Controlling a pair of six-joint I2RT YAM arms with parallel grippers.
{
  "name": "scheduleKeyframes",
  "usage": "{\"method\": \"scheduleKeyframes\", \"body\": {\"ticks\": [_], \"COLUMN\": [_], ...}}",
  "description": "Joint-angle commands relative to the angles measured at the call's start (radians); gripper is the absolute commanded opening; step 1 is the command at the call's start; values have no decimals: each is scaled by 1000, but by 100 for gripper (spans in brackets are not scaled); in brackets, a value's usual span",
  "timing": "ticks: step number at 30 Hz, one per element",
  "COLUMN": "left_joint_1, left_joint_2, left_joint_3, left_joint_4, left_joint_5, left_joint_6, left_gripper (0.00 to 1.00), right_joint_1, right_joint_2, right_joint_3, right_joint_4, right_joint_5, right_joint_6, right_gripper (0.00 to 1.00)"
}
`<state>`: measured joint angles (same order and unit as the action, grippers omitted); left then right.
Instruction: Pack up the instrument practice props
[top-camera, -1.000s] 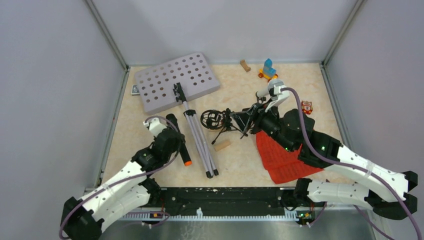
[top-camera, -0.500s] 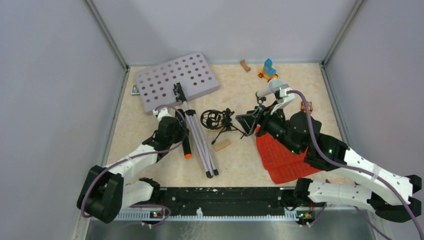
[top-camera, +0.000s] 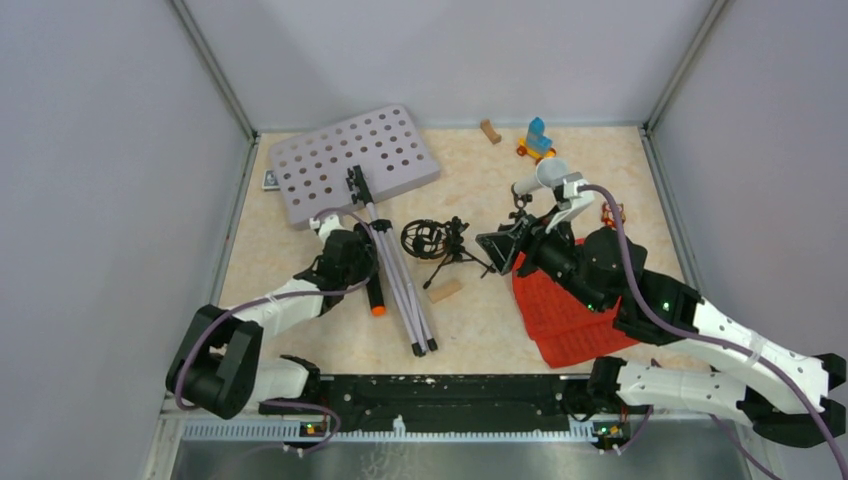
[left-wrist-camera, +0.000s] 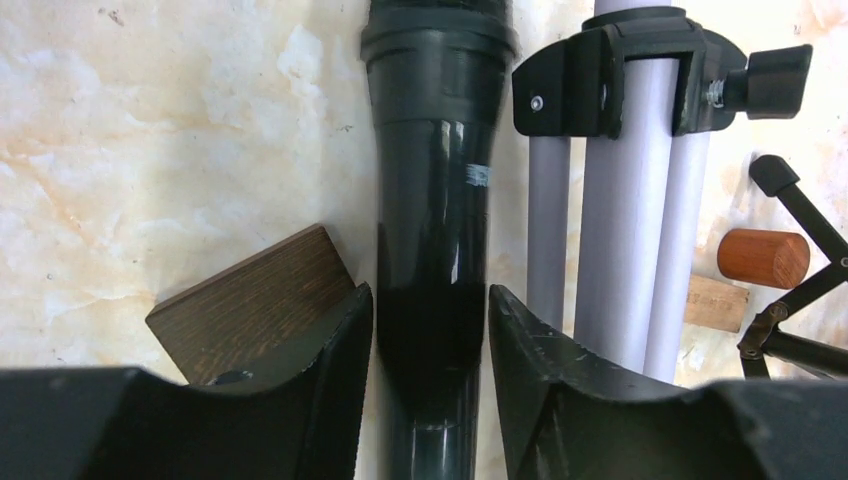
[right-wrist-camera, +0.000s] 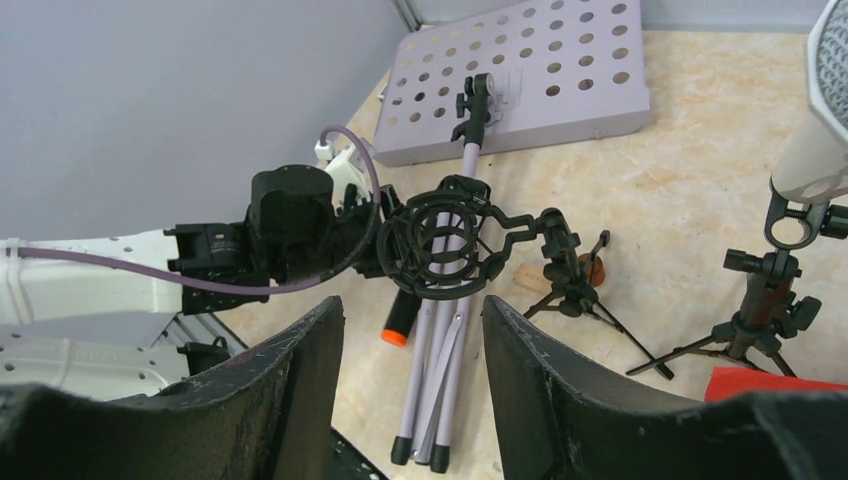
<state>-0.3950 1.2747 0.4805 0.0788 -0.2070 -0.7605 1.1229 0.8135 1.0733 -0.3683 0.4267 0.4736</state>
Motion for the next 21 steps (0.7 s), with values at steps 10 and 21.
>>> {"method": "scheduleKeyframes", "body": {"ticks": [10, 21], "left_joint_1": [2, 2], "left_joint_2": [-30, -398], "left_joint_3": [46, 83], "left_joint_4": [44, -143], "left_joint_5": [-52, -68], "left_joint_6": [10, 125], "left_gripper": [67, 93], "right_joint_1": [0, -1], "right_joint_2": [-116, -220], "right_joint_3": [11, -213], "right_joint_4": [-135, -56], "right_joint_5": [-36, 323], "right_joint_6": [-133, -166], "right_gripper": [56, 64]}}
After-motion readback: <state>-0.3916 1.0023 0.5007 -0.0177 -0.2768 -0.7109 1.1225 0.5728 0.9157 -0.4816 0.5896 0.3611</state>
